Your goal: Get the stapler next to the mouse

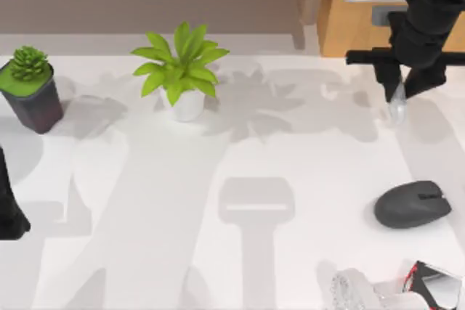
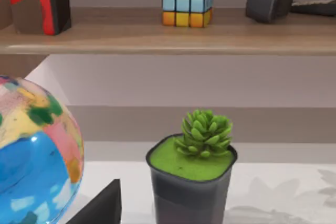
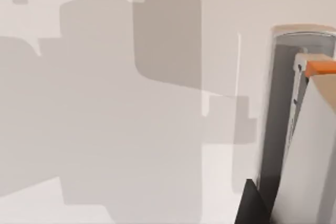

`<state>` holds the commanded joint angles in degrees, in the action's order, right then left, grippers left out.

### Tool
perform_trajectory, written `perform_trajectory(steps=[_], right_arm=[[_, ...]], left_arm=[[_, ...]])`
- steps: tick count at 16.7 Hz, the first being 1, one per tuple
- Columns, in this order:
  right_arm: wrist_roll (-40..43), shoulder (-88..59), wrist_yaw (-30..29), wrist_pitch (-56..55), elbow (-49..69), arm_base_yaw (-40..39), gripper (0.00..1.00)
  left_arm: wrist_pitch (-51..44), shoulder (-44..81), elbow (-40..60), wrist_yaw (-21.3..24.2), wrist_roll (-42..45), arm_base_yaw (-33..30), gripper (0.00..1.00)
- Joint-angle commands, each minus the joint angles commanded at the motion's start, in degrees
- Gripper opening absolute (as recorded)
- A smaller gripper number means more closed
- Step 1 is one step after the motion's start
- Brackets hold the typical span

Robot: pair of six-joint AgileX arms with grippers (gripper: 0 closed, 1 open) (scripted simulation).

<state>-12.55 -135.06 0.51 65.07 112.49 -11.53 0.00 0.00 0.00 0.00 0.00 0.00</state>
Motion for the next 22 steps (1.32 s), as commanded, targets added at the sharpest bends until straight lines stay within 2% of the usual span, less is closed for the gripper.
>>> perform_trajectory(steps=[6,19,22], right_arm=[[0.0,-1.0,0.0,0.1,-0.9,0.0,0.00],[0.0,-1.0,0.0,0.1,-0.9,0.0,0.98],[0.0,-1.0,0.0,0.1,-0.9,0.0,1.00]], left_arm=[[0.0,0.0,0.0,0.0,0.0,0.0,1.00],[0.0,0.0,0.0,0.0,0.0,0.0,1.00],[0.0,0.0,0.0,0.0,0.0,0.0,1.00]])
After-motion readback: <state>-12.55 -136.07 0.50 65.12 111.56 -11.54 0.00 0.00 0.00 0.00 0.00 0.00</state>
